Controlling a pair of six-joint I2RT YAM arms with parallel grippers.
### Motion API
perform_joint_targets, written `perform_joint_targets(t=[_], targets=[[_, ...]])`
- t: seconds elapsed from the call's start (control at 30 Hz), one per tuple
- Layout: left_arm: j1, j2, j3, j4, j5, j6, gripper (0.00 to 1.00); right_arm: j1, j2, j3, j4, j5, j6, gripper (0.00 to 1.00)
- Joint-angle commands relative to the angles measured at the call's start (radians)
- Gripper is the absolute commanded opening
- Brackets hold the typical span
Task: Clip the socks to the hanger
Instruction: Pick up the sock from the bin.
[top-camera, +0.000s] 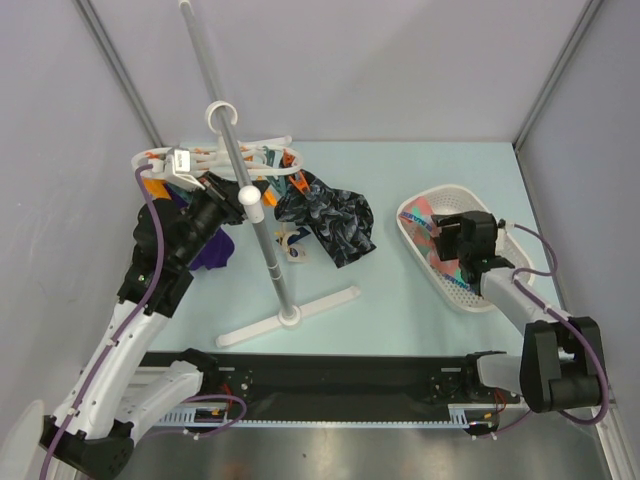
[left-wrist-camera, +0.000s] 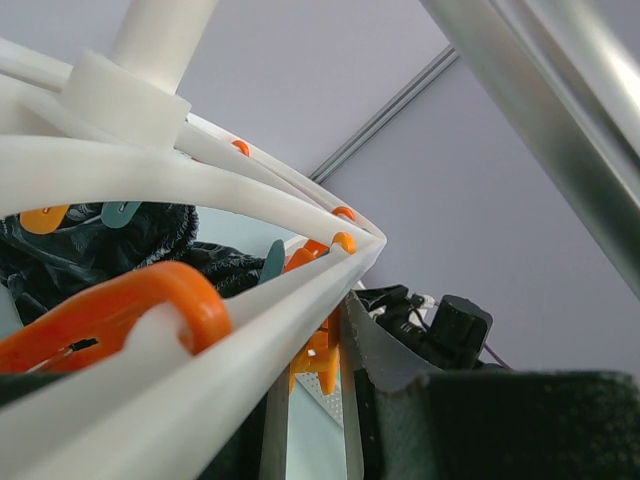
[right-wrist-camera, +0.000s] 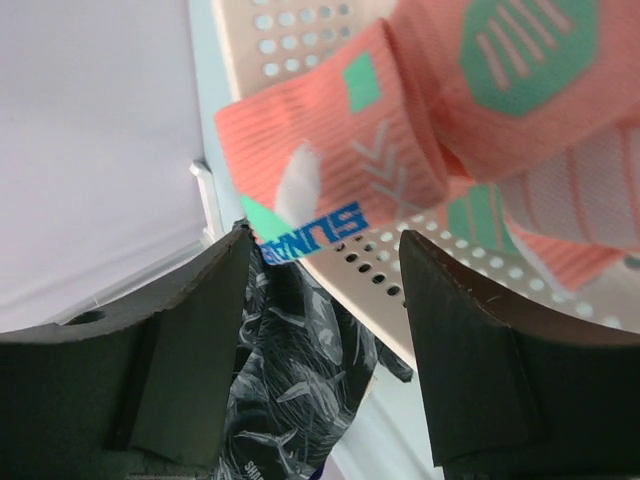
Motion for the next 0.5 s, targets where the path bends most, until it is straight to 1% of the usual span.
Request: perform_joint_targets(t=[0.0,0.03,0.07,0.1,0.17,0.2,0.27,0.47], targets=[[0.002,0.005,-0.007,-0.048,0.002,-0.014,0.0,0.032,-0.049,-0.014,-0.07,0.133,0.115,0.66],[0.002,0.005,-0.007,-0.045,0.0,-0.014,0.0,0.041,-0.067,-0.011,-0.081,0.182,0.125,0.66],[0.002,0.005,-0.007,-0.046,0.0,-0.014,0.0,0.052,-0.073,-0.011,-0.144,0.208,0.135,0.66],[0.002,0.005,-0.007,-0.045,0.0,-0.015,0.0,0.053,-0.076,-0.009,-0.152,0.227,0.158,0.66],[0.002,0.008,-0.007,-0.04,0.0,-0.017,0.0,0.049,-0.06,-0.031,-0.115,0.222,0.156,0.66],[0.002,0.008,-0.007,-0.038,0.002,-0.017,0.0,0.038,-0.049,-0.038,-0.062,0.213,0.159,0.66],[0.002,0.013,-0.006,-0.038,0.003,-0.018,0.0,0.024,-0.005,-0.041,-0.019,0.173,0.164,0.65],[0.002,0.013,0.001,-0.045,0.0,-0.015,0.0,0.021,0.08,-0.034,0.04,0.158,0.181,0.65]])
